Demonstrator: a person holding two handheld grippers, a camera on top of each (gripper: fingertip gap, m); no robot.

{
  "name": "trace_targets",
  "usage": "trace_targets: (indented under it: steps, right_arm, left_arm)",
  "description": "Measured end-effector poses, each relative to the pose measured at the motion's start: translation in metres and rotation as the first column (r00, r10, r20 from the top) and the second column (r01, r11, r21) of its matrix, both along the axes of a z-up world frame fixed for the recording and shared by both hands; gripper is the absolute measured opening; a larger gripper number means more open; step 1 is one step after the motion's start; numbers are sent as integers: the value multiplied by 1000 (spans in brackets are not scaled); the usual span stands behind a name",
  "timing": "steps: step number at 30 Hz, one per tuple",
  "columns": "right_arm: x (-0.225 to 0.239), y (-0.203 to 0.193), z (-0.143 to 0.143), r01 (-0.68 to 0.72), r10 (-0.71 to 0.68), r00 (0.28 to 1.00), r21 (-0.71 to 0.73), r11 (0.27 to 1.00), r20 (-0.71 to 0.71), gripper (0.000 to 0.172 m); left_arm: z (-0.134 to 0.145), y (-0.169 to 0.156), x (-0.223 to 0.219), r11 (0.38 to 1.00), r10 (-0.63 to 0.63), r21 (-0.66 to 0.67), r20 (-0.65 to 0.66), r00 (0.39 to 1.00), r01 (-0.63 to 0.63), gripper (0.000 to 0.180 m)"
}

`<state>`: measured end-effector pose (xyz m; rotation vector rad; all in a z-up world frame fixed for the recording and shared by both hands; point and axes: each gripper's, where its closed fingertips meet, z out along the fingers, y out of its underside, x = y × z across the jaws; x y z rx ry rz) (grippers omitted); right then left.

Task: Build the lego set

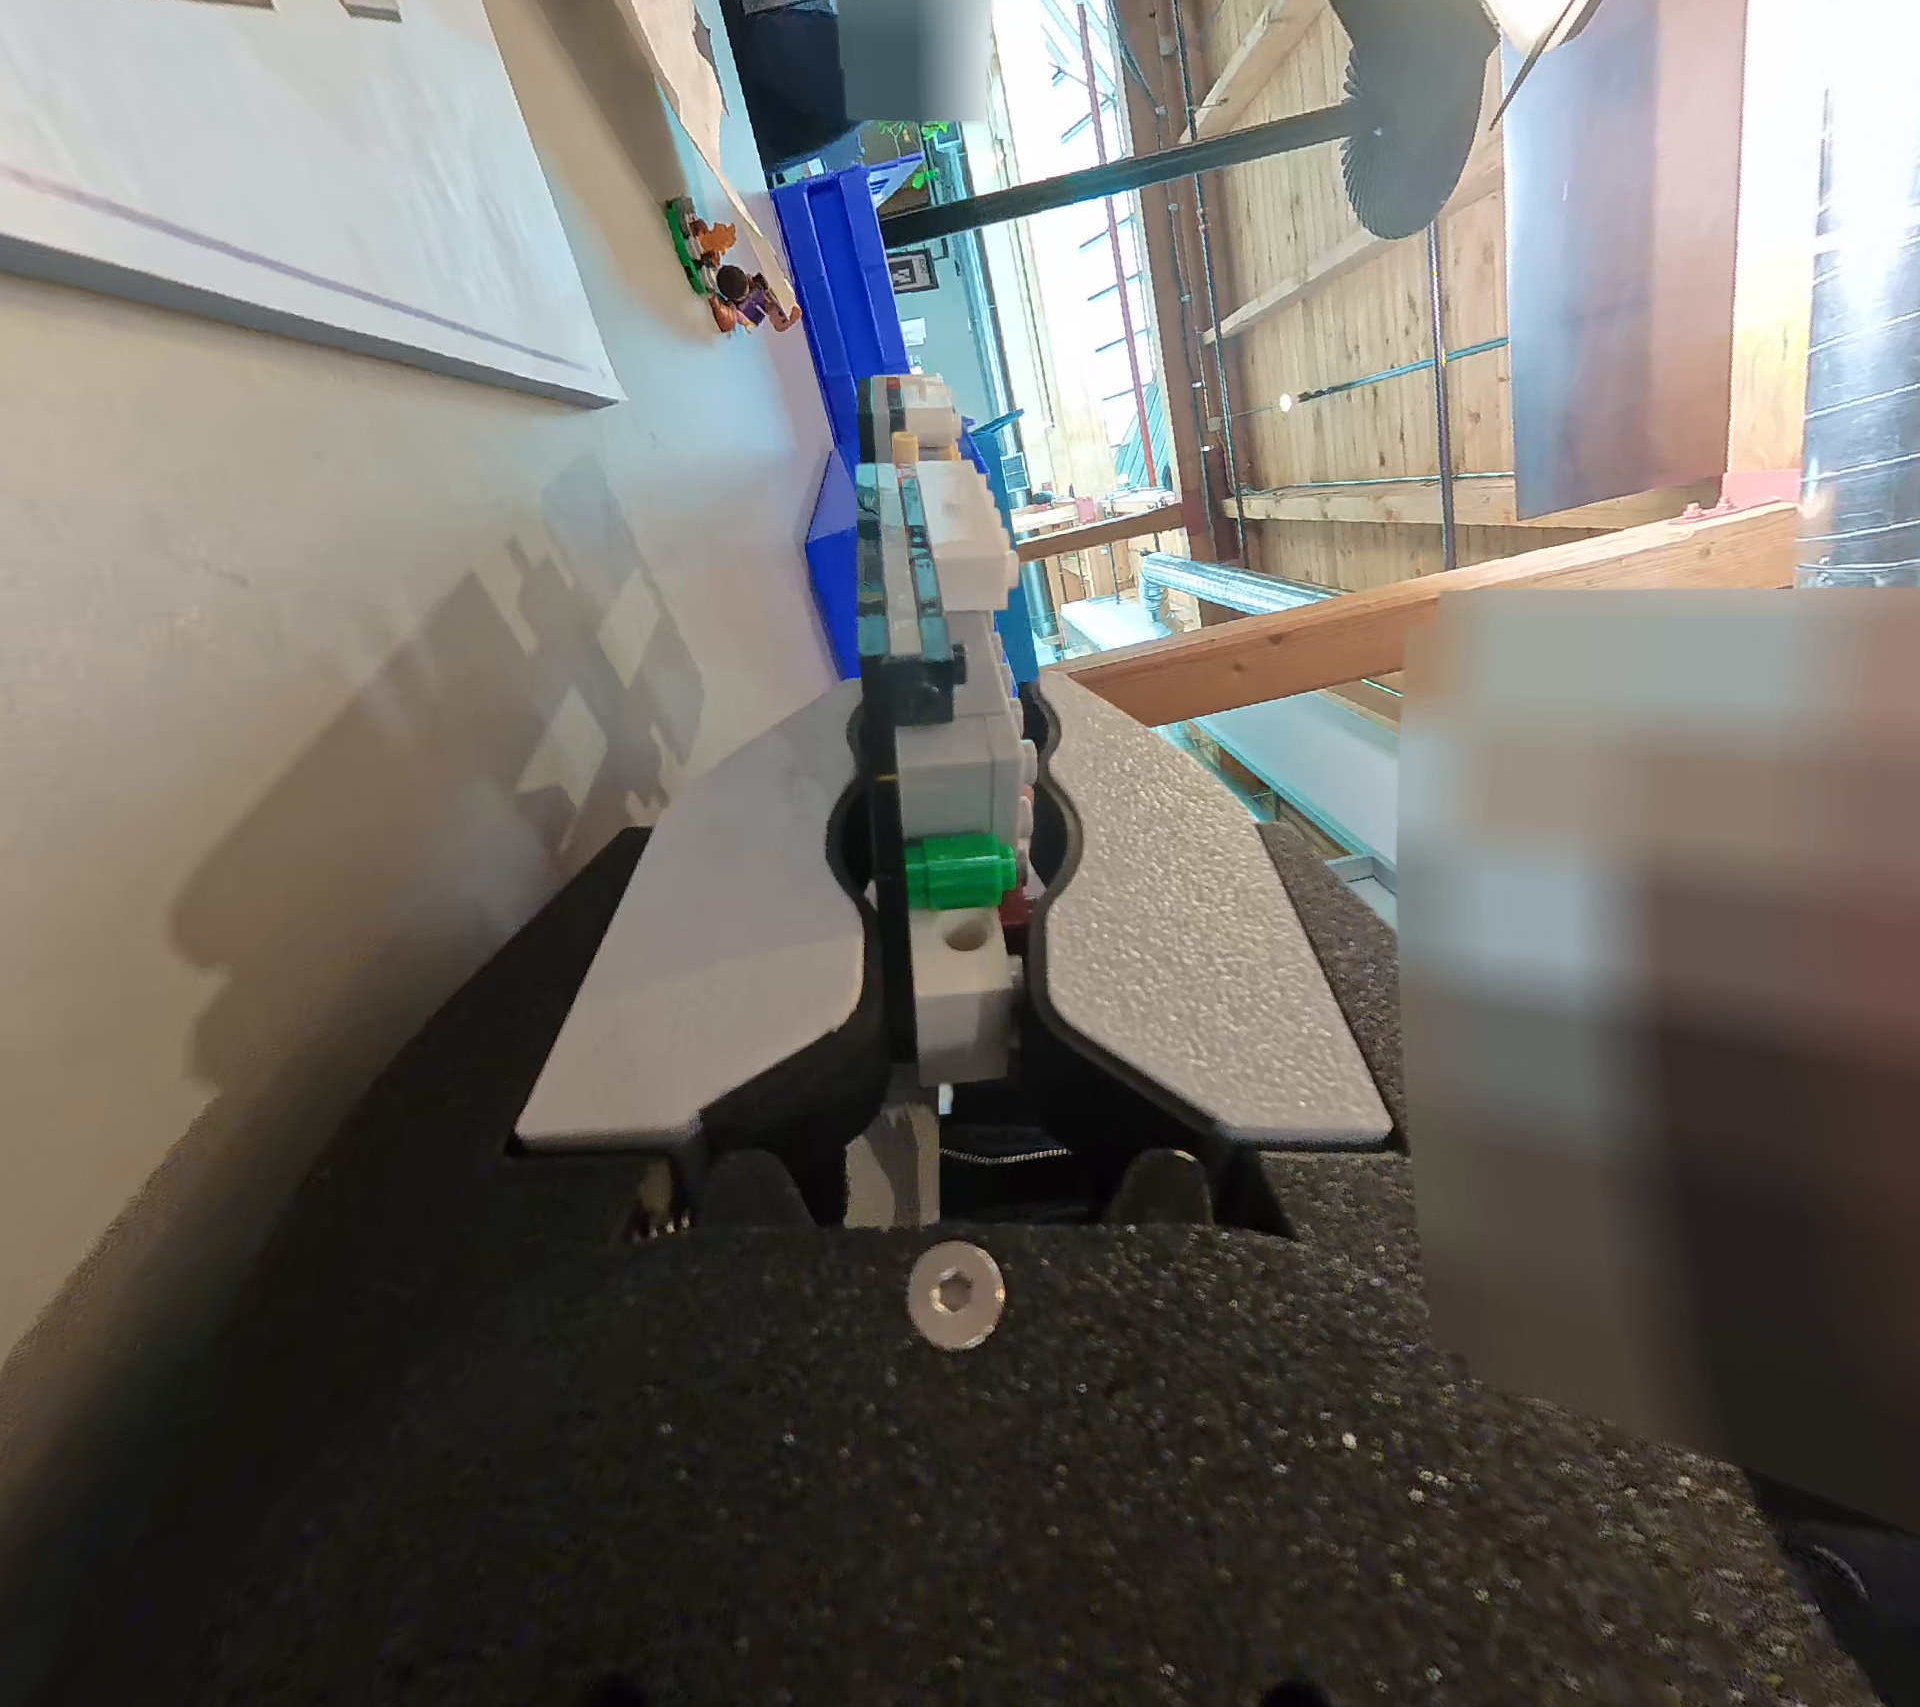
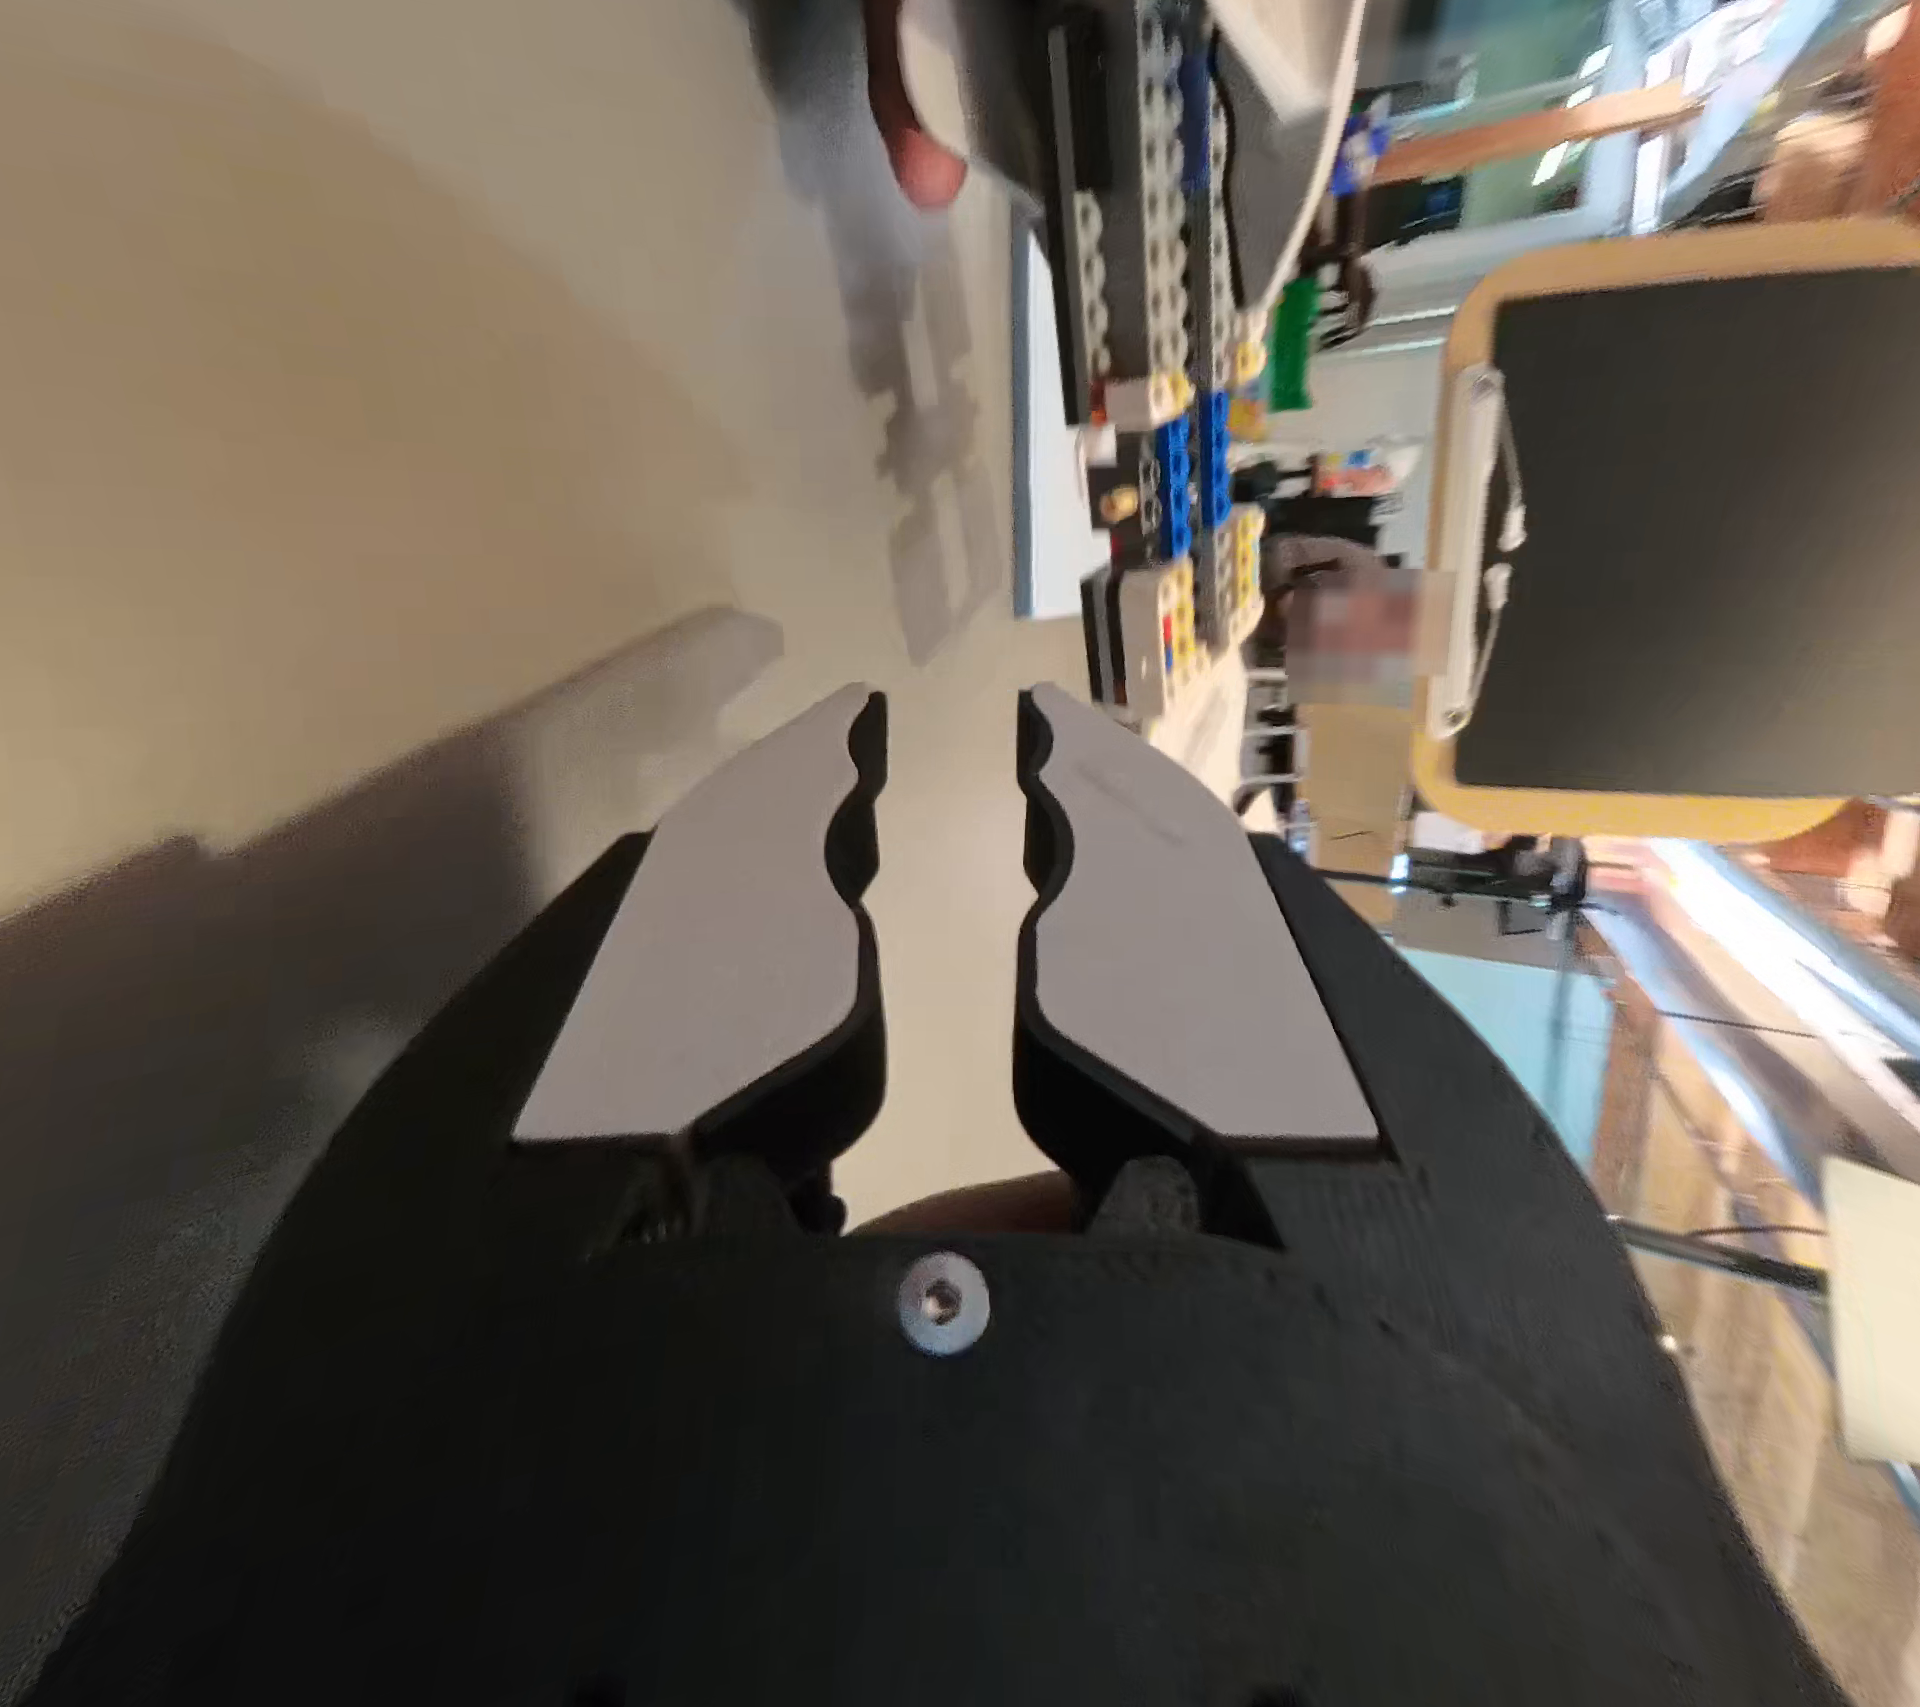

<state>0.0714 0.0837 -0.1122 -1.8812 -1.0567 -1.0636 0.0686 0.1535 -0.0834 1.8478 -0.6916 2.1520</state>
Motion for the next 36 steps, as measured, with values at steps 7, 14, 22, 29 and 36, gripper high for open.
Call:
trace_targets:
  steps: [7,14,22,29,36]
  right_arm:
    - [88,-87,75,157,-166,985,-160,975,-49,23]
    - [232,-191,33,110,-132,991,-559,822,1,24]
    - [248,-218,-20,-65,-159,956,-704,707,-247,25]
    - [246,-222,-39,-136,-214,920,-780,610,-328,20]
    - [247,-222,-38,-125,-268,908,-817,563,-323,12]
  left_arm:
    - [1,3,-1,999,35,17,7,999,-35,24]
    - [2,2,-2,998,45,47,18,999,-46,24]
    - [4,1,-3,999,26,34,30,999,-27,24]
    - [4,1,-3,1000,13,16,37,999,-14,24]
    - [5,0,-4,1000,14,27,41,999,-15,24]
